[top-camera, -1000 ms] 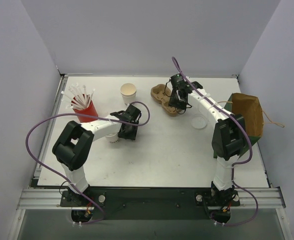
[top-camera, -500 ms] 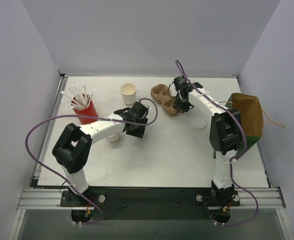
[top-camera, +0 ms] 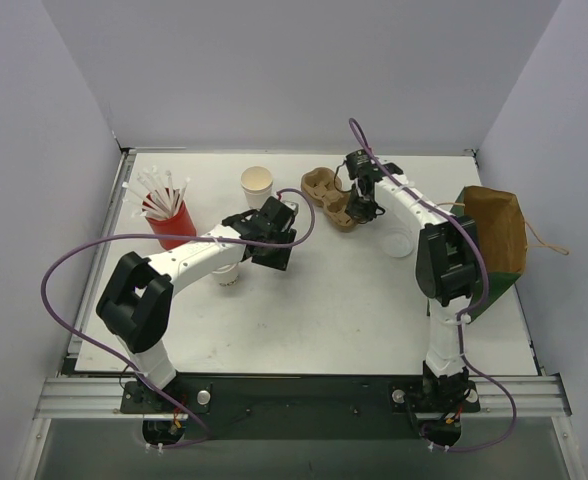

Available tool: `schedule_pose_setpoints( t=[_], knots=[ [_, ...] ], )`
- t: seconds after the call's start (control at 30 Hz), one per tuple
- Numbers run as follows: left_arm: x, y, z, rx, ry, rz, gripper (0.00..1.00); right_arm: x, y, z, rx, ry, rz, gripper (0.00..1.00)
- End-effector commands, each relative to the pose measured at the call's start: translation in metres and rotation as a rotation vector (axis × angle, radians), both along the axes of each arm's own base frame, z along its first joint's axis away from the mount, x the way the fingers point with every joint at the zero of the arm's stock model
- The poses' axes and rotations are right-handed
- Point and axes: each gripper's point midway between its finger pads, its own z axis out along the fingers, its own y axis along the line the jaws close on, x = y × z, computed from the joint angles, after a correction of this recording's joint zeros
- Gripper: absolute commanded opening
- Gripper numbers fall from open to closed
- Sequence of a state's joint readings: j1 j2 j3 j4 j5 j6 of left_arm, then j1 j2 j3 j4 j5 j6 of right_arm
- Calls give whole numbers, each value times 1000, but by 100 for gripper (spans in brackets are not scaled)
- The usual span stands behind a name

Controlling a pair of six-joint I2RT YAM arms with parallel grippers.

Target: Pack the takeout coffee

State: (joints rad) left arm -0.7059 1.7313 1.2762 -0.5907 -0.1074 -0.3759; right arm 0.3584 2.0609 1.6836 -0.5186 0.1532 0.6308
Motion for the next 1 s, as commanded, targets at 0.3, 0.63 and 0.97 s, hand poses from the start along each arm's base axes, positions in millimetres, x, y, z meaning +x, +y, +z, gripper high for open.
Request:
schedule_pose_setpoints(
  t=[0.3, 0.63, 0.97],
  knots=[
    [6, -5, 30, -33, -60, -13, 51, 10, -5, -6, -20, 3, -17, 14],
    [9, -9, 40, -52, -68, -16, 51, -15, -20, -2, -77, 67, 74, 0],
    [38, -25, 74, -102, -133, 17, 51, -40, -49, 2, -166, 137, 164, 0]
  ],
)
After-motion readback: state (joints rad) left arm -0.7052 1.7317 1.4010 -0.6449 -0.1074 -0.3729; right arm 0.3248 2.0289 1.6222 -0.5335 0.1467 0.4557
